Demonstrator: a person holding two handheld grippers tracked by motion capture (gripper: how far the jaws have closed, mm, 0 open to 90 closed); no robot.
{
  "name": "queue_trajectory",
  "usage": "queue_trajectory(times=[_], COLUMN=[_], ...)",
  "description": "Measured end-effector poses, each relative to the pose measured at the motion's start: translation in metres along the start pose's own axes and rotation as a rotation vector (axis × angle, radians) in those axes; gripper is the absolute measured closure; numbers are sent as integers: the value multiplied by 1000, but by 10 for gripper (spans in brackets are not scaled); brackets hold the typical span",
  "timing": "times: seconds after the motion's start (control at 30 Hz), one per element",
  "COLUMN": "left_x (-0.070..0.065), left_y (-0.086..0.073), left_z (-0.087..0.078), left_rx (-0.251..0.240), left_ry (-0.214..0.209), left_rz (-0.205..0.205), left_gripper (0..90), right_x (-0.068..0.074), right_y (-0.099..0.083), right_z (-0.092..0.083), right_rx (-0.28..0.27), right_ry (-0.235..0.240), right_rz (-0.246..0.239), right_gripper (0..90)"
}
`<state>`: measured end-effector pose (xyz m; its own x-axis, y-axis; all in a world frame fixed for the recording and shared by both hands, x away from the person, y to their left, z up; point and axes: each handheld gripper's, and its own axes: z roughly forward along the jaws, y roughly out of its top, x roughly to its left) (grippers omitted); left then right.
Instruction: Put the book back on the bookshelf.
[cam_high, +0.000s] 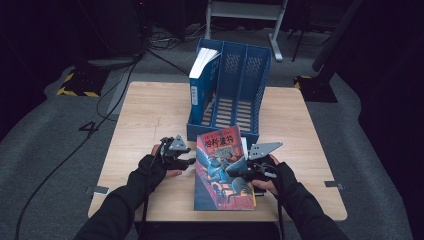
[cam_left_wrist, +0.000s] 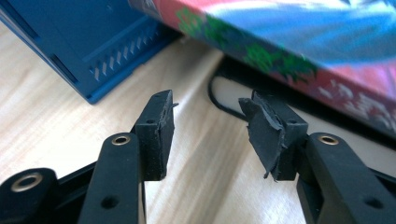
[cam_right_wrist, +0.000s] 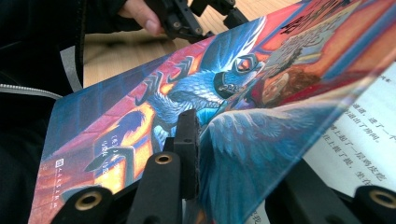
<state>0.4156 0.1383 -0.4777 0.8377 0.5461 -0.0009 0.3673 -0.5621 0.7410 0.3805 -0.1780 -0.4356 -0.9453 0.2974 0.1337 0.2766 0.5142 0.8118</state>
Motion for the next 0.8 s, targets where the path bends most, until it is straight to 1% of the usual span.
queue_trajectory(times=[0.03,0.1,0.17,0.2,0.3,0.37,0.43,0.5,0.57,0.63,0.7,0.73,0.8], left_x=[1,1,2,3,4,5,7,8,10,10,10,10,10], left_y=[2,5,5,5,7,8,11,15,17,20,22,22,24], left_z=[-1,-3,-4,-4,-9,-12,-14,-16,-19,-22,-23,-23,-25], left_rx=[-17,-22,-37,-39,-60,-77,-96,-107,-134,-148,-162,-167,-182], left_ry=[-2,7,0,-2,6,5,15,6,-1,-15,-26,-36,-57], left_rz=[3,8,-7,-8,-12,-24,-25,-30,-44,-55,-44,-53,-51], left_gripper=[540,541,534,532,533,533,535,539,538,539,562,576,582], right_x=[1,2,3,5,8,8,11,14,16,18,22,24,27], right_y=[0,0,1,1,2,3,4,5,6,8,10,10,11], right_z=[0,0,-1,-2,-4,-5,-8,-10,-14,-17,-19,-20,-22], right_rx=[-1,-3,-16,-20,-35,-38,-53,-62,-76,-89,-95,-97,-103], right_ry=[-2,-4,-3,-3,-10,-9,-12,-17,-17,-16,-23,-28,-33], right_rz=[-6,-14,-27,-33,-55,-58,-73,-85,-99,-110,-131,-139,-158], right_gripper=[737,737,737,737,737,737,736,737,737,737,739,739,742])
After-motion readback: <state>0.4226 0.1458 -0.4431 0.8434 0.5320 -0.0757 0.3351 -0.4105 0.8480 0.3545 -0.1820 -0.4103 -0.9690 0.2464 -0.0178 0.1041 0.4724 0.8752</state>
